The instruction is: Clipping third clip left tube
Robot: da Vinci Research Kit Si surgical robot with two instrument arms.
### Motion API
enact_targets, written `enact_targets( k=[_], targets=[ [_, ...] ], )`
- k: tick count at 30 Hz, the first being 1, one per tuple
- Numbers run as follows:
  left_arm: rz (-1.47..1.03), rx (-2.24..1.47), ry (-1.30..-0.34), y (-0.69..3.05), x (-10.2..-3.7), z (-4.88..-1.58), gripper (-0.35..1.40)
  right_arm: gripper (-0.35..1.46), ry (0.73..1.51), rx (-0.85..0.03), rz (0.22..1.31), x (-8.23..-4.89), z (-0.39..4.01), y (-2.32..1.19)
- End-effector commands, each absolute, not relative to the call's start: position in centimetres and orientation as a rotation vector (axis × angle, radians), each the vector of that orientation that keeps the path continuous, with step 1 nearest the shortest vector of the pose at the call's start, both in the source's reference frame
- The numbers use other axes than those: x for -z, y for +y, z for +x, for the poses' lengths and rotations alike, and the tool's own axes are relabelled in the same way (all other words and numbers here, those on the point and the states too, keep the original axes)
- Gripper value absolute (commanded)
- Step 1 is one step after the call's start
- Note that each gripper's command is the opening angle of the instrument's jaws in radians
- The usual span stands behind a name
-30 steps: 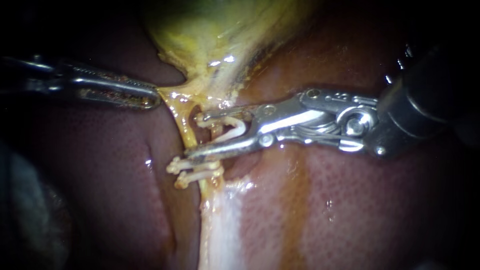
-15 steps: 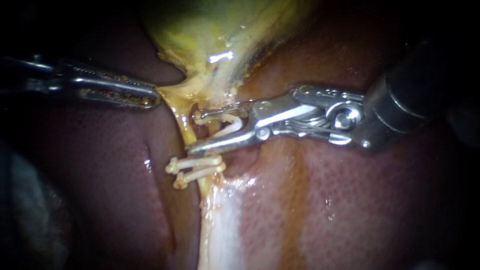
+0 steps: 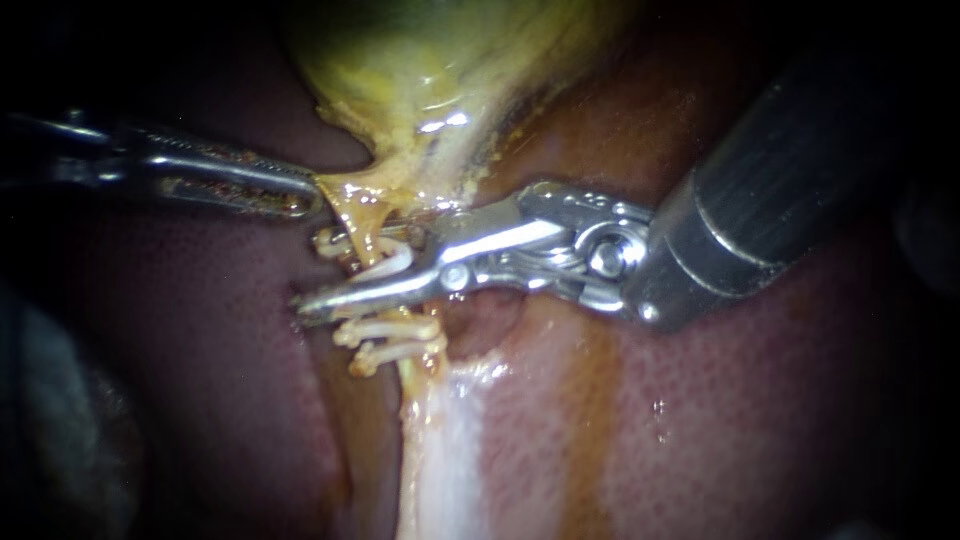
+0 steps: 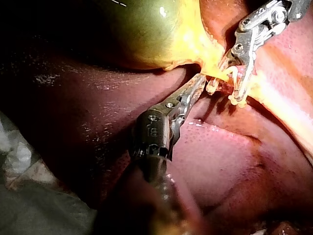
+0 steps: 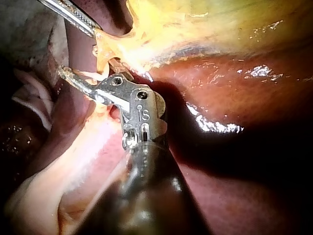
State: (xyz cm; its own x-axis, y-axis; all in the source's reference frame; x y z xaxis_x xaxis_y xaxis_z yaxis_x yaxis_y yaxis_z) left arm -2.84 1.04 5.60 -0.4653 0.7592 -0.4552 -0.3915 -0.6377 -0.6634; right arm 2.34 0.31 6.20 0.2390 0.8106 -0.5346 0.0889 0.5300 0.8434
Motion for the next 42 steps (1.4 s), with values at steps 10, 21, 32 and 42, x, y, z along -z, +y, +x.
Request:
enact_targets(
  k=[10, 21, 32, 42],
  targets=[
    [-0.984, -2.127, -0.626, 1.04, -5.61, -2.83, -0.35, 0.49, 1.297, -0.616, 0.944, -5.77, 2.36, 0.4],
    [-0.982, -2.122, -0.628, 1.04, -5.61, -2.82, -0.35, 0.46, 1.307, -0.602, 0.976, -5.56, 2.38, 0.4],
    [-0.982, -2.122, -0.628, 1.05, -5.61, -2.82, -0.35, 0.23, 1.275, -0.658, 1.027, -5.55, 2.35, 0.46],
    [-0.982, -2.122, -0.628, 1.05, -5.61, -2.82, -0.35, -0.28, 1.224, -0.737, 1.102, -5.6, 2.29, 0.49]
  ],
)
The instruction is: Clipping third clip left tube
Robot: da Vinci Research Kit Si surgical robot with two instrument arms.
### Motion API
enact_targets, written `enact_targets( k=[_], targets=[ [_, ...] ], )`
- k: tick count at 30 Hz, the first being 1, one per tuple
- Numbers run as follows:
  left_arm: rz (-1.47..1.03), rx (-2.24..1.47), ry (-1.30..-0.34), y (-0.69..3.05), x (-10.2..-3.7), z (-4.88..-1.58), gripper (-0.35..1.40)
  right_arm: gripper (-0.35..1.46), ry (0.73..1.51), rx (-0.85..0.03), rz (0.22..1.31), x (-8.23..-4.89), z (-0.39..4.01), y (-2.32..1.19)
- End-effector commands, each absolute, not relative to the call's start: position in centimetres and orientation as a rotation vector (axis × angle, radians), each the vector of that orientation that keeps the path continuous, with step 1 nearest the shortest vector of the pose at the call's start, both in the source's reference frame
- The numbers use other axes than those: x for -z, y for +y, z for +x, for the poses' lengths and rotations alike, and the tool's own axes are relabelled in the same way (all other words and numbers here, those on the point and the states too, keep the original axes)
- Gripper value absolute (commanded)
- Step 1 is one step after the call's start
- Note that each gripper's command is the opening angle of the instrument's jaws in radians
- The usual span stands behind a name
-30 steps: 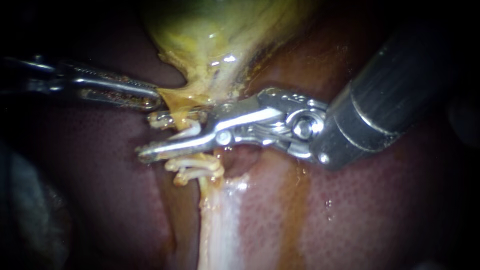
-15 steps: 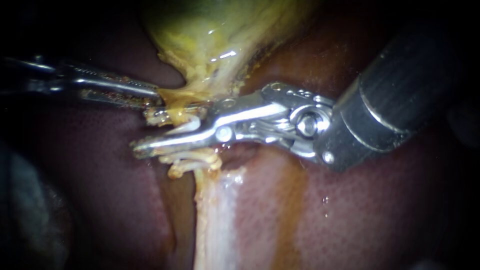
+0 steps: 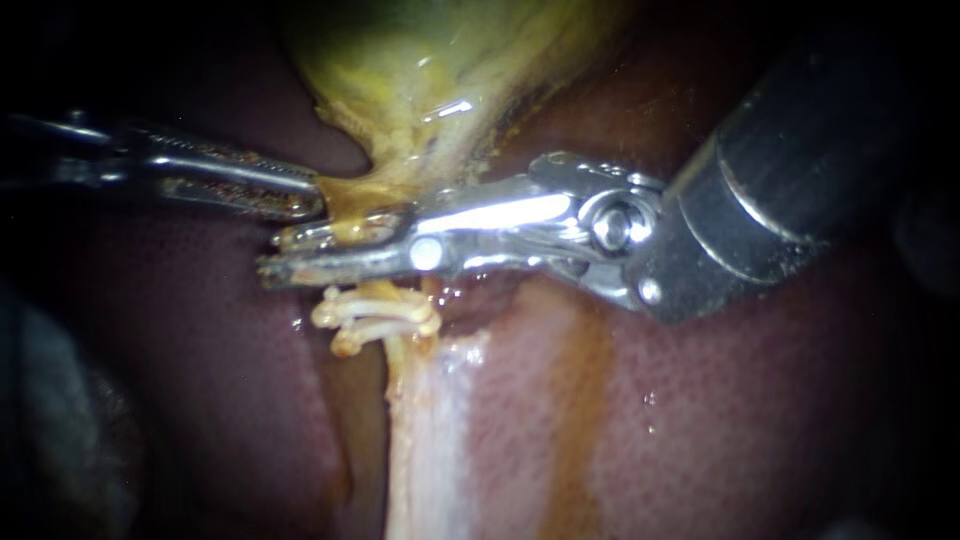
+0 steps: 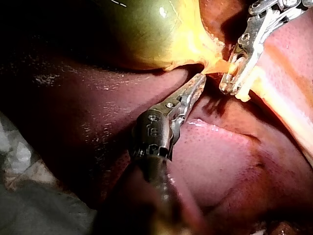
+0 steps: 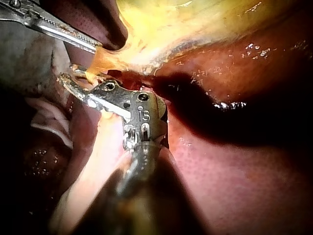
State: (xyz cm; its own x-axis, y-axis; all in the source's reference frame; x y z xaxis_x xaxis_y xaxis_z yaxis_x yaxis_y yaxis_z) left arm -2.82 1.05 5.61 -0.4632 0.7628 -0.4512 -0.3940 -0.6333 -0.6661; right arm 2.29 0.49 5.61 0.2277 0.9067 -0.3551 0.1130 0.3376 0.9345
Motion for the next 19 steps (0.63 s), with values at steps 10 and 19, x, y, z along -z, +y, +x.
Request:
enact_targets(
  k=[10, 19],
  targets=[
    [-0.982, -2.122, -0.628, 1.05, -5.61, -2.82, -0.35, -0.35, 1.204, -0.763, 1.123, -5.61, 2.21, 0.46],
    [-0.982, -2.122, -0.627, 1.05, -5.62, -2.83, -0.35, -0.35, 1.204, -0.763, 1.121, -5.64, 2.21, 0.47]
  ],
)
